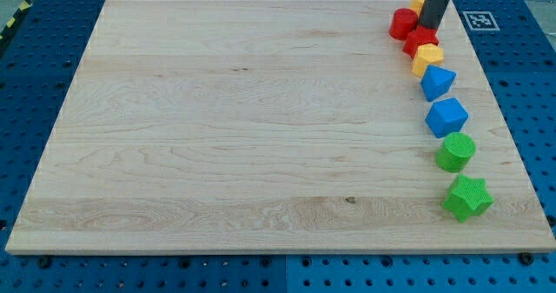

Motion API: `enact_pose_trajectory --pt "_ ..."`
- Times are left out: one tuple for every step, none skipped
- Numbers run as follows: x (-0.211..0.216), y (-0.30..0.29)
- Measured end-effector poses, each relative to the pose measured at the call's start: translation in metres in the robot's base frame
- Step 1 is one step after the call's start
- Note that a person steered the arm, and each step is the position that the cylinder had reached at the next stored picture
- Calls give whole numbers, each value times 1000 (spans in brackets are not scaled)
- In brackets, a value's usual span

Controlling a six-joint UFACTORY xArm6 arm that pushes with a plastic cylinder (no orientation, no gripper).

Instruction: Place the red blocks in a diagonal line

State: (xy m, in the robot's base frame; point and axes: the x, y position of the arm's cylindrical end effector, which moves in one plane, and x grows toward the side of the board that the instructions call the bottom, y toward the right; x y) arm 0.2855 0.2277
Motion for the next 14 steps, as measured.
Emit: enact_pose_trajectory --pt "0 -4" --pt "0 -6" --pt "0 -6" --pt "8 22" --pt "13 72" --pt "31 84" --pt "51 67" --pt "53 46" --pt "53 36" --pt "53 35" --pt "52 35" --pt "44 35" --pt "38 33" --pt "38 15"
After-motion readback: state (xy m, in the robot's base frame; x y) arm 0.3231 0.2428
